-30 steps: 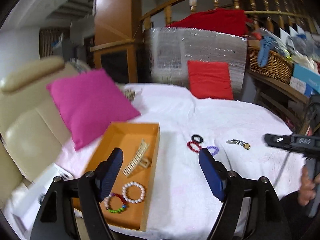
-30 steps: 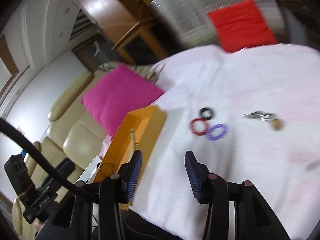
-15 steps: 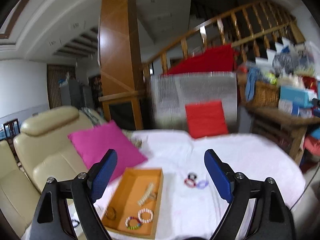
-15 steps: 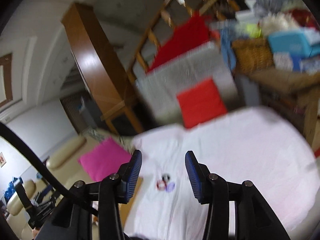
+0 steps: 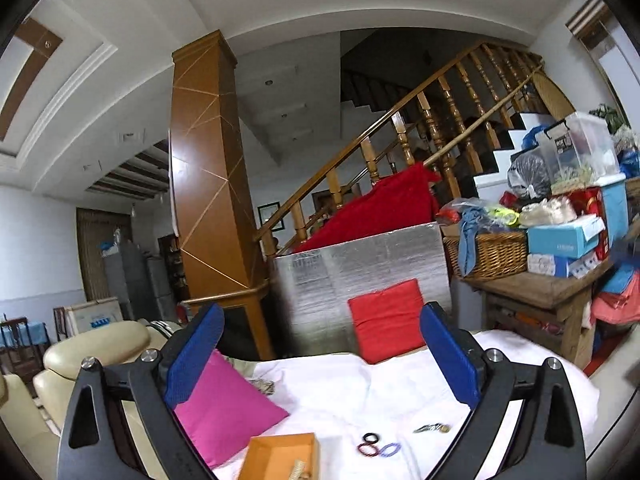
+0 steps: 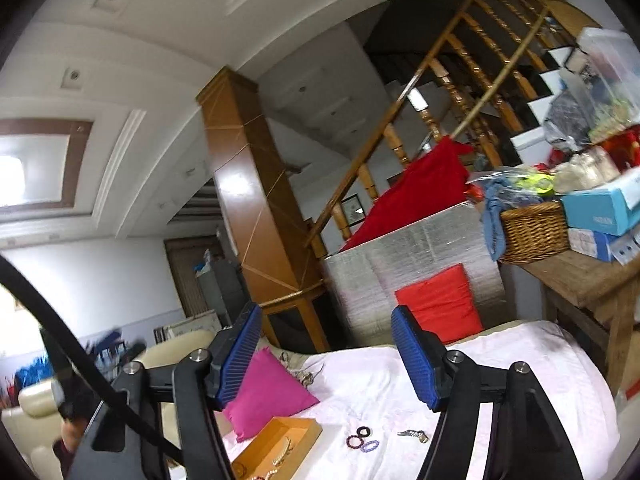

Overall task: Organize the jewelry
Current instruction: 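Lift both tools away from the box back toward the remaining jewelry, then grasp the silver-band watch with the right tool while the left tool grasps the red bead bracelet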

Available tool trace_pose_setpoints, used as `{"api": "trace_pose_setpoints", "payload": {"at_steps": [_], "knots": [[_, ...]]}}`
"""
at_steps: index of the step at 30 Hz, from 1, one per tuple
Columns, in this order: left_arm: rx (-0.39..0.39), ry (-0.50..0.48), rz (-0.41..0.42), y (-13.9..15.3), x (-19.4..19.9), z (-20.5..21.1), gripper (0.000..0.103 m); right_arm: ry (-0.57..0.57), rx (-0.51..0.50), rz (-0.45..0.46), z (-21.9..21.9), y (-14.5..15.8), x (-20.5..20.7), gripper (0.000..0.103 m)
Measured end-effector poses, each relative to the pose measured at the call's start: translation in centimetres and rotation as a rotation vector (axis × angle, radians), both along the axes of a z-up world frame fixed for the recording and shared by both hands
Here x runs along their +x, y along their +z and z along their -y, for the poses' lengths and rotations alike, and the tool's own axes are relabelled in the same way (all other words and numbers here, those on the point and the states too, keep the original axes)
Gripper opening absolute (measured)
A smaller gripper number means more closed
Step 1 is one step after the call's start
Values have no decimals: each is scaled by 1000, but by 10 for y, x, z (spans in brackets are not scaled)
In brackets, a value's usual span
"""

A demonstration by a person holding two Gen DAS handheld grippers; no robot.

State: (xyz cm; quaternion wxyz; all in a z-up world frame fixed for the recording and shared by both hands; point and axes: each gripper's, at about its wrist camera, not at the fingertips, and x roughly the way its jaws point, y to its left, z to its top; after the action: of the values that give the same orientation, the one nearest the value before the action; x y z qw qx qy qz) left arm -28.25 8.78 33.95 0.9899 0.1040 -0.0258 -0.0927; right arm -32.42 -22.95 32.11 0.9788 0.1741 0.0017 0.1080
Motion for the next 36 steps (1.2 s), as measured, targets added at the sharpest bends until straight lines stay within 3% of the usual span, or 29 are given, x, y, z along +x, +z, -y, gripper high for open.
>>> {"api": "trace_pose_setpoints", "payload": {"at_steps": [5, 9, 12, 17, 21, 23, 28, 36], "knots": [[-27, -4, -109, -35, 52, 10, 101, 67, -46, -119, -31, -35, 44, 73], [-69, 0, -277, -101, 119, 9, 101, 104, -66, -230, -37, -78, 92, 73], [-116, 8, -442, -152, 159, 1, 101, 121, -19, -335, -28, -119, 134, 72], [-135, 49, -593, -217, 201, -6, 101, 148, 79, -461, -10, -176, 189, 69], [-109, 92, -645, -257, 236, 0, 101, 134, 88, -568, -7, -219, 245, 67], [-100, 100, -674, -272, 252, 5, 101, 131, 107, -623, -4, -240, 267, 59], [-46, 131, -760, -328, 302, 24, 101, 126, 121, -734, 4, -301, 326, 53], [-194, 166, -833, -388, 377, 31, 96, 25, 279, -855, 54, -386, 399, 53]]}}
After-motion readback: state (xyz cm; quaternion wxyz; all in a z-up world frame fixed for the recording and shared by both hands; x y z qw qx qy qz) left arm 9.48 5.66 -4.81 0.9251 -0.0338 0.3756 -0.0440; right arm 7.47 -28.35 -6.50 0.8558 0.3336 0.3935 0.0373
